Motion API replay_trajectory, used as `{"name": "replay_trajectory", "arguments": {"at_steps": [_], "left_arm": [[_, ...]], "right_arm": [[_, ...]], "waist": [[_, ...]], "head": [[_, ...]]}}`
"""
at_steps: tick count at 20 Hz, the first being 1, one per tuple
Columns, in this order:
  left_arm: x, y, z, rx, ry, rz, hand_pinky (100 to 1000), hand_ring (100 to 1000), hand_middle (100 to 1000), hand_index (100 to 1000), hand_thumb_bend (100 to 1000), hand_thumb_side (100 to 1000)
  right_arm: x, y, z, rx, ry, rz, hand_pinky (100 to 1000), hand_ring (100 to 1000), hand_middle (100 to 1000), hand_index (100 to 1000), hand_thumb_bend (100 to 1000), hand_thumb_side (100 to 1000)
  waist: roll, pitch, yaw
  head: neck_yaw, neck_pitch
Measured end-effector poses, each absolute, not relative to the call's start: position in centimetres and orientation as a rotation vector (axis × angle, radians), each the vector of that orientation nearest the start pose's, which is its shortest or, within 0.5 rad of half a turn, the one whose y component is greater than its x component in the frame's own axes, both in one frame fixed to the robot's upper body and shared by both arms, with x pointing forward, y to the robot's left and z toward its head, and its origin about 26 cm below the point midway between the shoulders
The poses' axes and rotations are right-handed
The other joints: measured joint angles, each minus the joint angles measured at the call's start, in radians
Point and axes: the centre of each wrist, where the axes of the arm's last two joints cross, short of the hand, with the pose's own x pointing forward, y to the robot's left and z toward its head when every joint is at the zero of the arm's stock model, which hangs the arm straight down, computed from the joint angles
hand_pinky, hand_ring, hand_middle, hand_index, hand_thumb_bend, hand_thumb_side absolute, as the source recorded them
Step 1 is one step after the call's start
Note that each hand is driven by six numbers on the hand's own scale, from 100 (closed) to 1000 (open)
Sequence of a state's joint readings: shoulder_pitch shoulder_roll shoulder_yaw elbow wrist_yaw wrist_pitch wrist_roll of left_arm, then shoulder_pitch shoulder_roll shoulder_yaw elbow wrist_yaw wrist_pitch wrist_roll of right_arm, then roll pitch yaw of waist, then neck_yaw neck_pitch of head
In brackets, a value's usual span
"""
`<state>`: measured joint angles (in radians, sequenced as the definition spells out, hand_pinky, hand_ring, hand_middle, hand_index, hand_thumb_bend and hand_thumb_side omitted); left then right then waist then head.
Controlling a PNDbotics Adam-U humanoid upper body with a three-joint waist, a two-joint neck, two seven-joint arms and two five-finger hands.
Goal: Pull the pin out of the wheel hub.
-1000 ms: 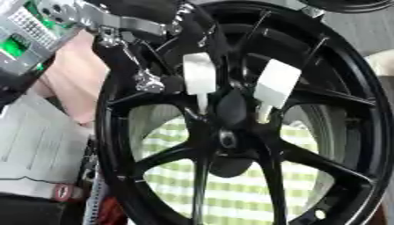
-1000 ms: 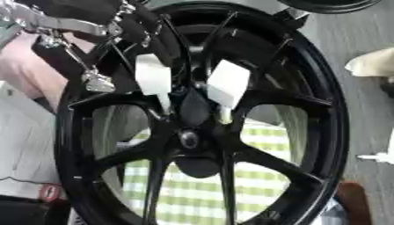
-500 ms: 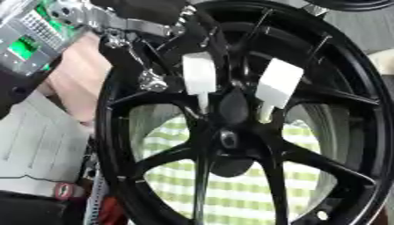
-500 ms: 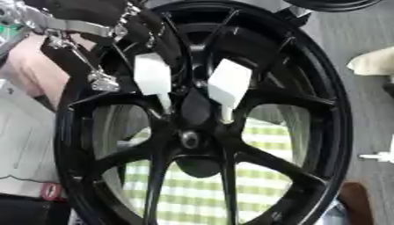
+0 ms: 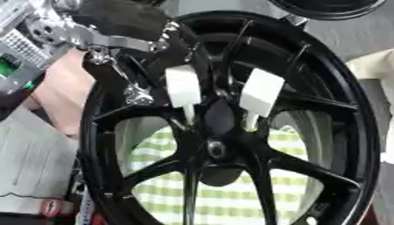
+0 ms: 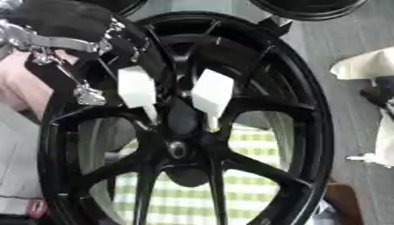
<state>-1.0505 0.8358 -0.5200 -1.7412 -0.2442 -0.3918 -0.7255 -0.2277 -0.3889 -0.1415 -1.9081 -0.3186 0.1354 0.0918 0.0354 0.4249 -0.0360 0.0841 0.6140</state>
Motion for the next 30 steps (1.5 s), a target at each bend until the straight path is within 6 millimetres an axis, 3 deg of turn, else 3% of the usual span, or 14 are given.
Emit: {"name": "replay_trajectory", "arguments": {"at_steps": [5,10,14,21,30], "left_arm": [[34.58,19.48,35.23,-0.533,1.892,2.562,846,840,792,847,194,100],[34.83,19.33,34.93,-0.512,1.889,2.601,848,845,802,840,205,100],[34.84,19.21,34.95,-0.508,1.889,2.6,846,822,718,798,170,100],[35.06,19.25,34.84,-0.467,1.911,2.607,827,722,534,641,100,100],[35.47,19.24,34.74,-0.397,1.955,2.628,774,578,371,441,100,126]], "right_arm": [[30.13,-31.97,17.96,0.031,-2.008,0.2,904,737,565,674,259,385],[30.13,-31.97,17.96,0.031,-2.007,0.2,904,737,565,674,260,385],[30.14,-31.88,17.88,0.036,-2.006,0.195,905,736,565,674,259,387],[30.15,-31.88,17.87,0.037,-2.005,0.195,905,737,565,674,260,387],[30.15,-31.87,17.86,0.039,-2.002,0.196,906,737,565,674,259,389]], "waist": [[0.0,0.0,0.001],[0.002,0.0,0.003],[0.002,0.0,0.003],[0.002,0.0,0.003],[0.002,0.001,0.003]], "head": [[-0.007,-0.011],[-0.008,-0.02],[-0.009,-0.025],[-0.009,-0.028],[-0.009,-0.029]]}}
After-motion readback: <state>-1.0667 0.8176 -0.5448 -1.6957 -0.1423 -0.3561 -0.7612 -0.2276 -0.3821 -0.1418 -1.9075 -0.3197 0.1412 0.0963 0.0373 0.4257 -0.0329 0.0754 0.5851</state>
